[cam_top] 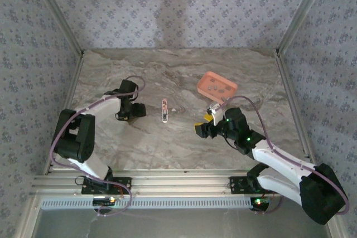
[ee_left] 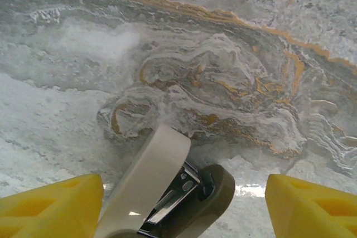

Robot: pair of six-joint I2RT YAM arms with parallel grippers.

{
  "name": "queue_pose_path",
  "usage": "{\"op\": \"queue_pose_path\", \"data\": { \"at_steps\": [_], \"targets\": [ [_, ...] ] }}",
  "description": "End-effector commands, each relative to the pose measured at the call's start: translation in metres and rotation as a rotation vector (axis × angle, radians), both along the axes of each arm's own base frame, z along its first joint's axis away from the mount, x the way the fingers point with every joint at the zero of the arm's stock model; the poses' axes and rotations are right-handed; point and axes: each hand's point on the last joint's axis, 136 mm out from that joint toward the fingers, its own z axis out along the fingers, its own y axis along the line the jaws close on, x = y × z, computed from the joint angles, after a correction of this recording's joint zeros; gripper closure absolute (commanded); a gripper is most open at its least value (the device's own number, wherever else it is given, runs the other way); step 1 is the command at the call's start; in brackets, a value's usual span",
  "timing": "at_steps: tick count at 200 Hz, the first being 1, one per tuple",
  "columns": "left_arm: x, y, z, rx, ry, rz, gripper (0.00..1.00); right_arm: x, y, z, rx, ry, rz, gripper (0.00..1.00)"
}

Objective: Load the staples into the stapler

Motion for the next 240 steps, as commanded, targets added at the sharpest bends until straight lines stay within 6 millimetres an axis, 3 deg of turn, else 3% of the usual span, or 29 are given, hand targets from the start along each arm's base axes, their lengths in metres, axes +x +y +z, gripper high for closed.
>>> {"op": "queue_pose_path", "data": {
  "at_steps": [1,63,126,240],
  "targets": [
    [-0.012,-0.004,0.006,-0.037,-0.006,-0.02,0.27,0.004,0.003,0.014,0.0,-0.038,0.004,0.29],
    [-0.022,-0.006,-0.001,-0.028,-0.001,-0.035,0.38,0.004,0.005,0.014,0.004,-0.03,0.002,0.29],
    [-0.019,-0.018,0.007,-0.037,-0.03,-0.07,0.53,0.004,0.006,0.016,-0.001,-0.029,0.007,0.29],
    [-0.023,-0.026,0.046,-0.099,-0.188,-0.116,0.78,0.004,0.011,0.019,0.008,-0.035,0.016,0.29]
  ]
}}
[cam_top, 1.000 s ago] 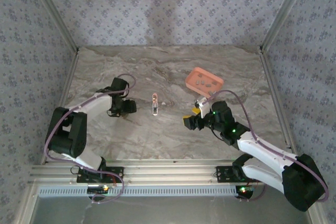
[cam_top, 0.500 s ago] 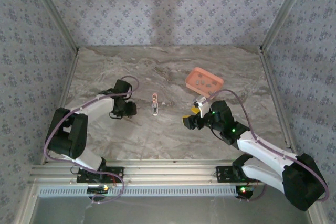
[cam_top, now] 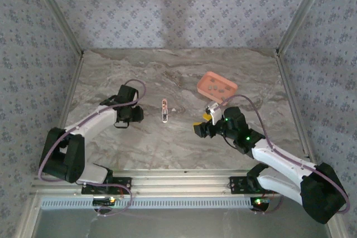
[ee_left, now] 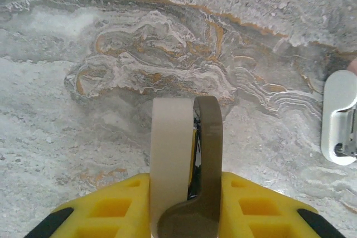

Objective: Load the staples into the stapler

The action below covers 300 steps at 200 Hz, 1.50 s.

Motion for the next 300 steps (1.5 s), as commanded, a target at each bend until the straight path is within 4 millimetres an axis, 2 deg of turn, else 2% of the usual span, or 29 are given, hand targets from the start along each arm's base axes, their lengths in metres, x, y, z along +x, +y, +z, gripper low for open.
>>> {"op": "queue_pose_path", "data": {
  "at_steps": [1,57,121,176,209,256,300],
  "targets": [
    [0.0,-0.006,0.013,-0.035,-0.056,-0.03,0.78,0.005,0.004,0.011,0.008,-0.021,-0.004,0.29],
    [-0.003,-0.024,0.039,-0.145,-0.16,-0.112,0.82,0.003,0.006,0.014,0.015,-0.026,0.0,0.29],
    [-0.009,-0.049,0.055,-0.28,-0.219,-0.224,0.84,0.006,0.014,0.014,0.027,-0.023,0.017,0.29],
    [-0.016,-0.079,0.094,-0.414,-0.349,-0.396,0.85,0.008,0.018,0.026,0.051,-0.043,0.026,0.29],
    [-0.018,-0.087,0.109,-0.444,-0.408,-0.45,0.85,0.009,0.023,0.033,0.082,-0.038,0.029,0.3],
    [-0.03,-0.104,0.125,-0.509,-0.449,-0.559,0.85,0.01,0.03,0.043,0.134,-0.034,0.035,0.3],
    [-0.05,-0.124,0.14,-0.512,-0.514,-0.736,0.84,0.01,0.039,0.049,0.194,0.038,0.045,0.3]
  ]
}}
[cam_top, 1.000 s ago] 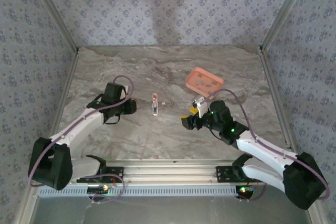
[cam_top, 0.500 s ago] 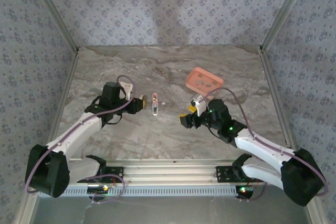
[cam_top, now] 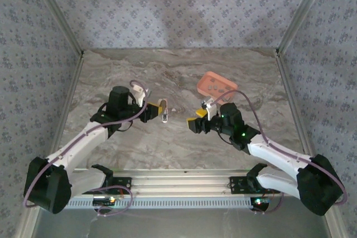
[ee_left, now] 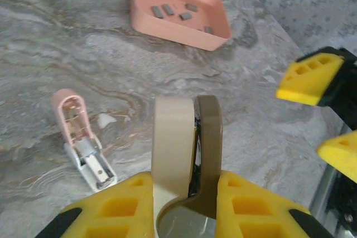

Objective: Load the staples into the stapler

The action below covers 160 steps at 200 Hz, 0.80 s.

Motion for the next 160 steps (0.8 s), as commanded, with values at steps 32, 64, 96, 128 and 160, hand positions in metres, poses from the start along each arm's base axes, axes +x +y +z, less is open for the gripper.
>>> {"op": "queue_pose_path", "data": {
  "at_steps": [32,64,96,128,160],
  "targets": [
    [-0.025,-0.026,0.025,0.004,-0.248,-0.234,0.84,0.001,0.02,0.033,0.156,0.106,0.038,0.3],
    [-0.034,-0.037,0.028,0.046,-0.371,-0.344,0.85,0.005,0.02,0.04,0.232,0.202,0.041,0.3],
    [-0.039,-0.046,0.027,0.095,-0.473,-0.422,0.85,0.006,0.019,0.052,0.306,0.279,0.07,0.29],
    [-0.035,-0.051,0.025,0.152,-0.533,-0.44,0.85,0.001,0.022,0.06,0.347,0.315,0.092,0.29],
    [-0.035,-0.057,0.024,0.199,-0.565,-0.468,0.85,0.001,0.03,0.062,0.358,0.377,0.092,0.29]
  ]
}}
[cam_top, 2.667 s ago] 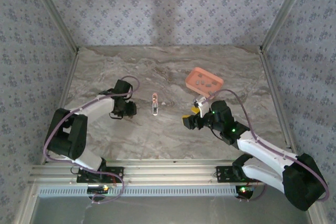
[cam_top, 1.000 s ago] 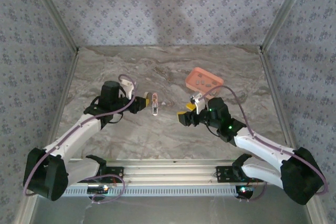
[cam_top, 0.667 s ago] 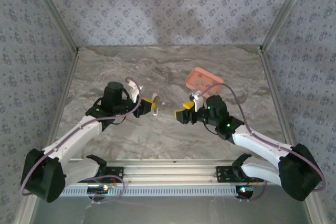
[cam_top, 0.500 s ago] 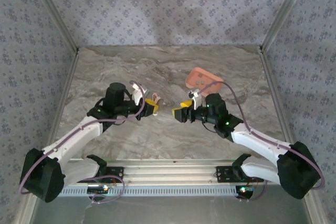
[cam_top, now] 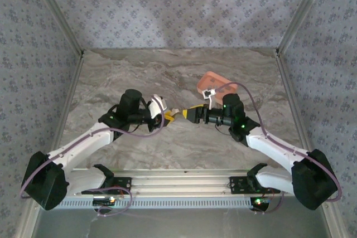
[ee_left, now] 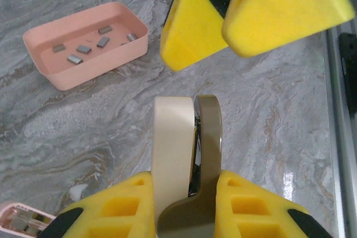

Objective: Load the staples into the stapler

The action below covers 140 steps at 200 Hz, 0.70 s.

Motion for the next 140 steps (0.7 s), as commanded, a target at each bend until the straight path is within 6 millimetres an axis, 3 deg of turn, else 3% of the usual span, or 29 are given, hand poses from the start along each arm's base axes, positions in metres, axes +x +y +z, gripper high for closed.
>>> {"op": "queue_pose_path", "data": {
  "at_steps": [1,63,140],
  "targets": [
    [0.005,-0.008,0.017,0.014,-0.106,-0.037,0.85,0.0,0.011,0.02,0.048,0.037,0.027,0.29],
    [0.003,-0.013,0.016,0.028,-0.11,-0.055,0.85,0.004,0.018,0.006,-0.027,0.096,-0.024,0.32],
    [0.005,-0.019,0.017,0.033,-0.109,-0.059,0.85,0.001,0.029,-0.005,-0.068,0.13,-0.029,0.43]
  ]
}}
